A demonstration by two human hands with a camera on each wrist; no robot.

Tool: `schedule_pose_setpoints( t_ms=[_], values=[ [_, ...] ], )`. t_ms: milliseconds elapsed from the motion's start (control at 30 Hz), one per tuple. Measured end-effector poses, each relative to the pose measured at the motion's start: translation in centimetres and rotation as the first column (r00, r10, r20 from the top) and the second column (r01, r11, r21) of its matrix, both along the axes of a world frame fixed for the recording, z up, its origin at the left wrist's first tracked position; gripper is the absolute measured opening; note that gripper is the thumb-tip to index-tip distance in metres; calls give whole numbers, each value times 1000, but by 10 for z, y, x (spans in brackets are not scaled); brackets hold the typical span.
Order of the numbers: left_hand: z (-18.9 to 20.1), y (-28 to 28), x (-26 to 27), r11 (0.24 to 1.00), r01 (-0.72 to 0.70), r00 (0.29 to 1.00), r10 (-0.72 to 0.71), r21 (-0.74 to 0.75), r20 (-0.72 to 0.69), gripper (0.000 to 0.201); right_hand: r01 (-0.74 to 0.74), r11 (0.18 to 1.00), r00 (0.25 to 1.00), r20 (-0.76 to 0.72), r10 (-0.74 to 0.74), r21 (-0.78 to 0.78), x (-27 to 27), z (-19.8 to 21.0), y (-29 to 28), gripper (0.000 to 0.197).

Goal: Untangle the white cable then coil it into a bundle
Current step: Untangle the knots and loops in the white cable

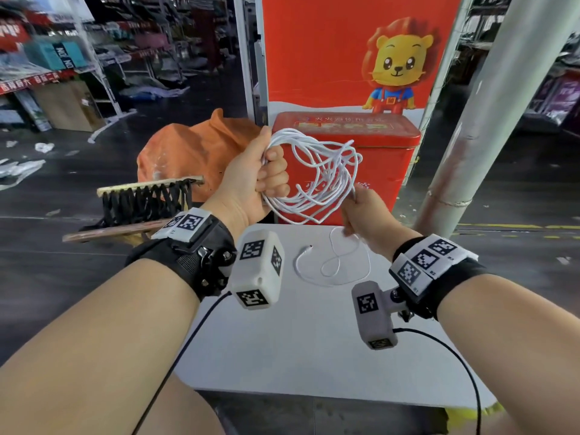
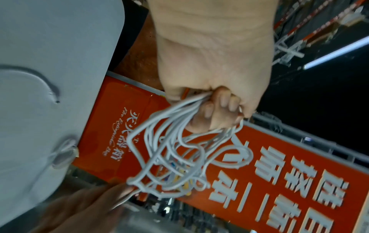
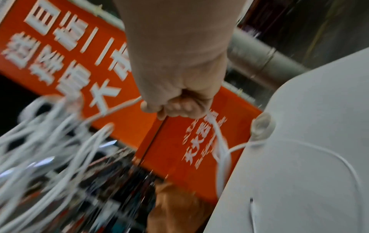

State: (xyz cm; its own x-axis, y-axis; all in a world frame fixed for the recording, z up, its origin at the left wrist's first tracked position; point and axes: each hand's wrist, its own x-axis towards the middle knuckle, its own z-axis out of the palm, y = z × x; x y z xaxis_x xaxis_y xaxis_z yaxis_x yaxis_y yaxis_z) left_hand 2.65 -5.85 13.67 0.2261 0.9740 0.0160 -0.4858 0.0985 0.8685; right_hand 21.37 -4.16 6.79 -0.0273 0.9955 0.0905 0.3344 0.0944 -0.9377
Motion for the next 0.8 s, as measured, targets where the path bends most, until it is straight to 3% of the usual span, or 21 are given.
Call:
schedule_pose_setpoints(
  t_ms=[133,233,367,467,567,633,700,800],
  values=[
    [4,9,-18,991,-134,967,136,-21,215,48,211,977,957,198,-211,20,33,-1,11,30],
    [0,19,-31,967,-251,920,253,-46,298,49,167,986,885,438,-158,17,50,-1,11,41],
    [-5,27,-37,919,-380,854,392,-103,342,51,22,997,915,404,11,-78,51,-1,4,34],
    [-6,32,-41,870,-474,809,492,-138,321,54,-24,1000,929,370,21,4,55,-2,2,22],
    [-8,34,-40,890,-428,859,455,-158,233,49,-93,996,896,437,78,12,53,3,2,29],
    [-11,35,-35,921,-353,910,379,-165,171,42,-165,982,733,654,187,-96,46,10,1,39],
    [-13,35,-29,949,-258,951,283,-182,128,38,-213,955,467,838,284,-205,36,19,-2,49],
    [-16,31,-17,968,-155,985,166,-199,37,31,-279,915,182,920,348,-291,15,38,-19,52]
  ],
)
